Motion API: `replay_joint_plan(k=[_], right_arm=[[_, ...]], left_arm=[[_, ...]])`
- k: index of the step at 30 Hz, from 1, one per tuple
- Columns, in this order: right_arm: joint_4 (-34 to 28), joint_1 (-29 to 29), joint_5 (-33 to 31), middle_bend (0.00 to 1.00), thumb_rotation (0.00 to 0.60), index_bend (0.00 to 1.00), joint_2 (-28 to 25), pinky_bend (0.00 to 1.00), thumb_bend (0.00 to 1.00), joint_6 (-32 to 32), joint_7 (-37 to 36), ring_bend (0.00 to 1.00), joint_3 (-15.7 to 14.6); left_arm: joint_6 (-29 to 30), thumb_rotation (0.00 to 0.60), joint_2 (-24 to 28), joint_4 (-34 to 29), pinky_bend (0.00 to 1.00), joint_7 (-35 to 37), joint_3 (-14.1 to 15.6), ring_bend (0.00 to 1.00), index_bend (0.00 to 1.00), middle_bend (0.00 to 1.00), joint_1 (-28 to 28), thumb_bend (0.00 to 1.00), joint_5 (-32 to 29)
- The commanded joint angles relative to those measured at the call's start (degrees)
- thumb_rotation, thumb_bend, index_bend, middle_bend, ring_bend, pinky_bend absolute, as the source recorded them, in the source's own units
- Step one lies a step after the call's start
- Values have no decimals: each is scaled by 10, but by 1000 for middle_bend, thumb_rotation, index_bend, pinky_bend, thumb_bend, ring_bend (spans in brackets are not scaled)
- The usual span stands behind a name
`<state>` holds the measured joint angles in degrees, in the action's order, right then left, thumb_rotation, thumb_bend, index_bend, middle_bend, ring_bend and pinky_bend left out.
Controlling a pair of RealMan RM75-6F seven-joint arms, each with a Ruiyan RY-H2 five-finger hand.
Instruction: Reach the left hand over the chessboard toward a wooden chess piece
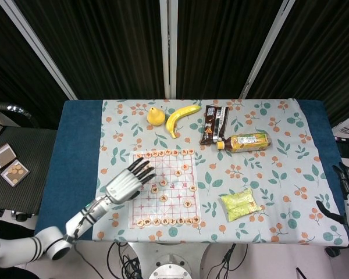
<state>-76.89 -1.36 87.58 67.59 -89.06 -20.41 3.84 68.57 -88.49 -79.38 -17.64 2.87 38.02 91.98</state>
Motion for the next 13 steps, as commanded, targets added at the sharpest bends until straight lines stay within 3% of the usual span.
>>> replay_joint_plan(k=[1,5,13], right_arm=[[9,0,7,0,600,0,7,0,147,-1,-4,0,-4],[36,-3,39,0,600,0,24,0,124,-14,-20,0,-17],[66,-1,55,0,600,0,54,0,118,-29,9,0,-25]], left_arm=[[122,600,65,-56,0,-47,11,0,161,115,-118,270,-62],[199,600,80,-43,0,22,20,0,146,113,-207,262,-102],[279,600,76,43,0,131,42,0,86,109,-318,238,-104]])
